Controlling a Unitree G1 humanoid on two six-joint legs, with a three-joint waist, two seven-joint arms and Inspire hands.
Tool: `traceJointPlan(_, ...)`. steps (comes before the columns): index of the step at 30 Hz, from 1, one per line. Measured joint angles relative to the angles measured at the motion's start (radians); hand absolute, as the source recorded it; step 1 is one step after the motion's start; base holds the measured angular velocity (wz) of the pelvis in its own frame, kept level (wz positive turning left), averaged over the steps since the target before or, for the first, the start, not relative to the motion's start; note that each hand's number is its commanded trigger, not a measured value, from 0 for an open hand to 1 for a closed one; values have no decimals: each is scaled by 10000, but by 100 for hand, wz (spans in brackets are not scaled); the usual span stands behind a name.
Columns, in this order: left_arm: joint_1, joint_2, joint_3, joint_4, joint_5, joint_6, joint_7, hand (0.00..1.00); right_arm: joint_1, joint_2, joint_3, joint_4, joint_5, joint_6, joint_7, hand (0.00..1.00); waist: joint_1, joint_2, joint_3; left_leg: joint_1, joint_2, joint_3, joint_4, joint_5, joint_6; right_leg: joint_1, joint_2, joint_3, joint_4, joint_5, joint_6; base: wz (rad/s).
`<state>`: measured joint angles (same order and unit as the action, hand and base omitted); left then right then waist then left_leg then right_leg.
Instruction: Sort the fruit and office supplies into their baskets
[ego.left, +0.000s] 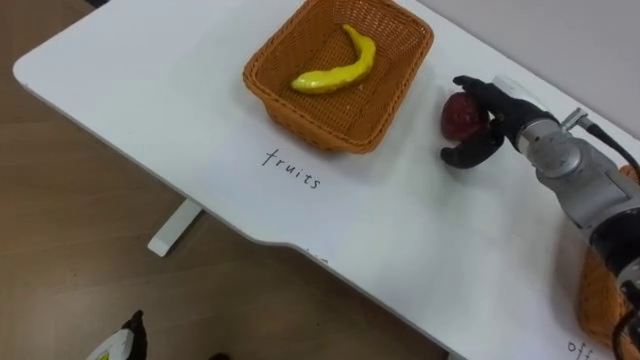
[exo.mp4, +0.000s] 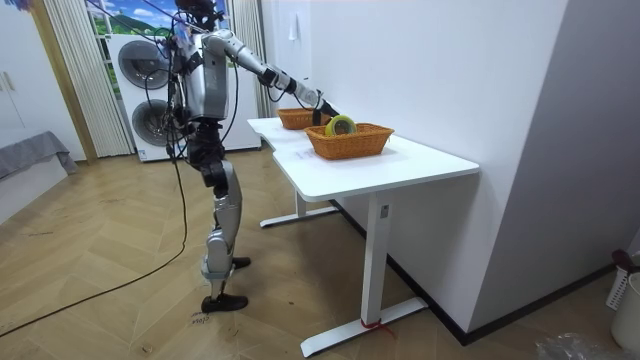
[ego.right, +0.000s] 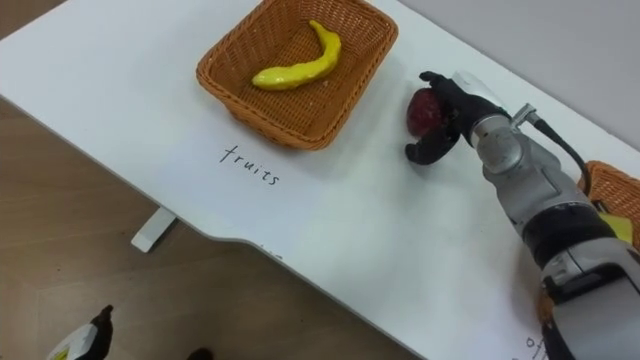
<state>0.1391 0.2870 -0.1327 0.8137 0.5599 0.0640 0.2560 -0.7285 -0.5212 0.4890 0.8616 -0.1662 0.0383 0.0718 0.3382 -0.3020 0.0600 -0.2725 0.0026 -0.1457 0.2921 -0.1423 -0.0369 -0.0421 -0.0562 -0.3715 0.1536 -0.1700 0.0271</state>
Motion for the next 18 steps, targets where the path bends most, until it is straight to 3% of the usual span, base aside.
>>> traceJointPlan(1,-1,-2,-2,0,0,0,-20,0,0,0,0,0,0,19,38,0,1,1,0,-3,0,-3,7,0,0,0,1,1,0,0,0,0)
traceJointPlan(2,0,-2,-2,0,0,0,-24,0,0,0,0,0,0,34,44,8,3,1,0,-3,0,-3,9,0,0,0,1,1,0,0,0,0)
traceJointPlan(3,0,-2,-1,0,0,0,-28,0,0,0,0,0,0,56,52,60,5,1,0,-4,0,-3,8,0,0,0,2,3,1,0,-1,0)
traceJointPlan(4,0,-1,-3,0,0,0,-29,0,0,0,0,0,9,58,57,100,5,1,0,-7,0,-3,8,0,0,-2,2,3,0,1,-1,0)
traceJointPlan(18,-211,12,-104,-1,-19,1,-30,0,-67,-22,9,183,5,63,131,100,31,15,-1,-121,-3,-72,133,-1,-2,-2,21,-141,-1,3,-5,2)
